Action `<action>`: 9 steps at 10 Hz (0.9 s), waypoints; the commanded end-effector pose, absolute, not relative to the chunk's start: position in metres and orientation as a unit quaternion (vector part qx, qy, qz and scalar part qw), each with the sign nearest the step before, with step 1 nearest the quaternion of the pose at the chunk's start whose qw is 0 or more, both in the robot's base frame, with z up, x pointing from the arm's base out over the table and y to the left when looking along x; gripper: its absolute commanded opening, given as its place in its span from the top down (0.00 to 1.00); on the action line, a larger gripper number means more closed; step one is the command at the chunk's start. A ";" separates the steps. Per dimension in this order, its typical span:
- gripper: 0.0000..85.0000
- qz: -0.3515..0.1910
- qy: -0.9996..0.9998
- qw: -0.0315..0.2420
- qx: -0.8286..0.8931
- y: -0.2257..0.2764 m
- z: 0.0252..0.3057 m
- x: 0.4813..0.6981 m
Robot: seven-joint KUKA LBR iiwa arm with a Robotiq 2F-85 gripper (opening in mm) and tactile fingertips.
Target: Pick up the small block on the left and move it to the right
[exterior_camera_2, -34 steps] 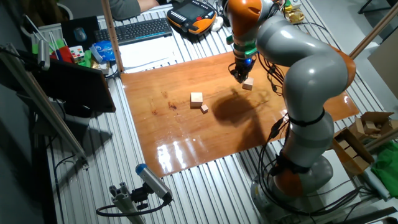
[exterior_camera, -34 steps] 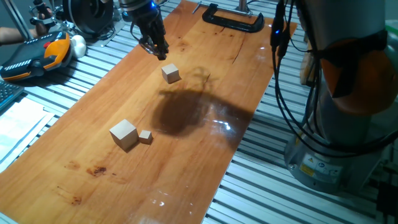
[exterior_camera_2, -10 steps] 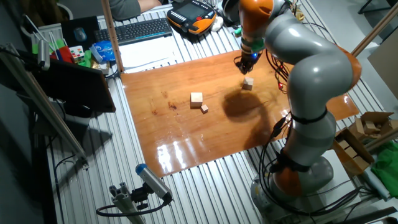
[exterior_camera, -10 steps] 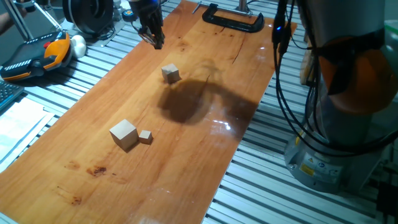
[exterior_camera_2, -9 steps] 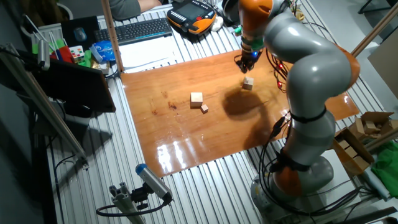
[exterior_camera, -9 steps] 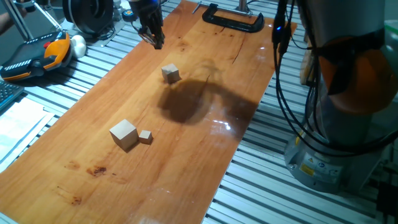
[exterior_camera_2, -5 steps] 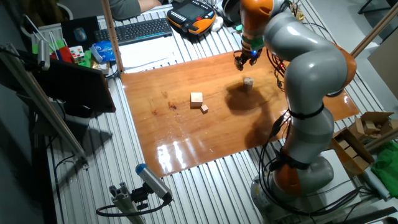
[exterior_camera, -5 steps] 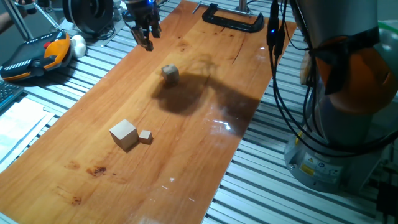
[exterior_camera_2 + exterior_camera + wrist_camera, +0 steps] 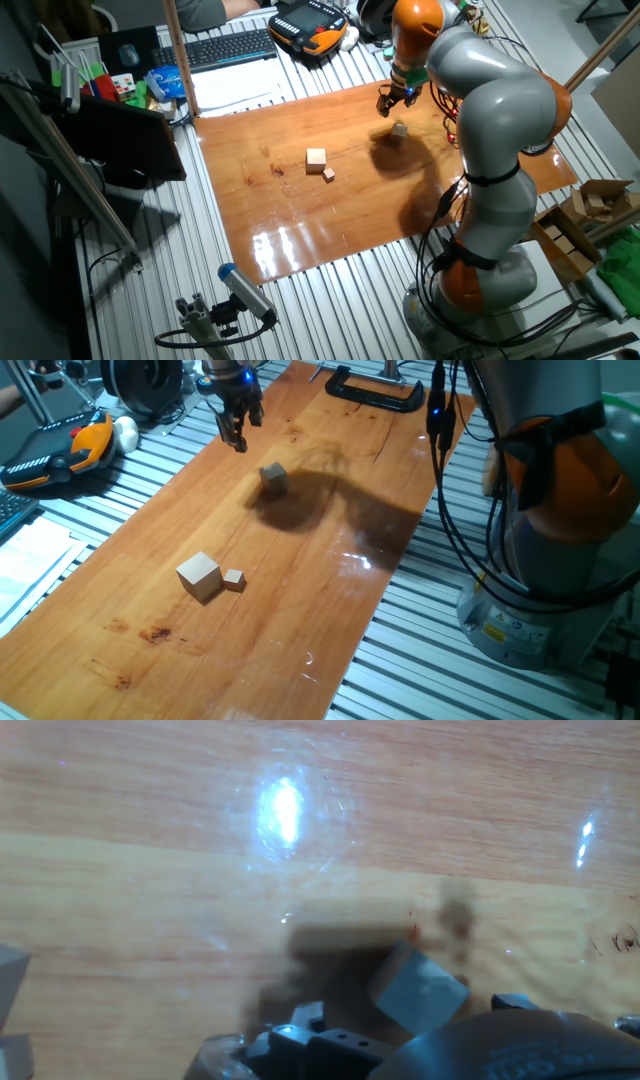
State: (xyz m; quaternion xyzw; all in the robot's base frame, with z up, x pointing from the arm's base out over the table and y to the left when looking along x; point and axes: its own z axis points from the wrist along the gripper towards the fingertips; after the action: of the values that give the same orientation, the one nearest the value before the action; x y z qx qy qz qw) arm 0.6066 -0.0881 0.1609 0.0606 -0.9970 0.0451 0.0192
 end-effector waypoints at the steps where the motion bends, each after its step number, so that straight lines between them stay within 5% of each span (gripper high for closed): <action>1: 0.03 0.042 -0.997 0.018 0.059 -0.093 0.155 0.606; 9: 0.00 0.030 -0.998 0.006 0.047 -0.120 0.103 0.599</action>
State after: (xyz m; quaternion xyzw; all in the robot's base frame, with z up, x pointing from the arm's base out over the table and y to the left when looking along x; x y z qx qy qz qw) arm 0.5992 -0.1194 0.1029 0.0470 -0.9984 0.0297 0.0057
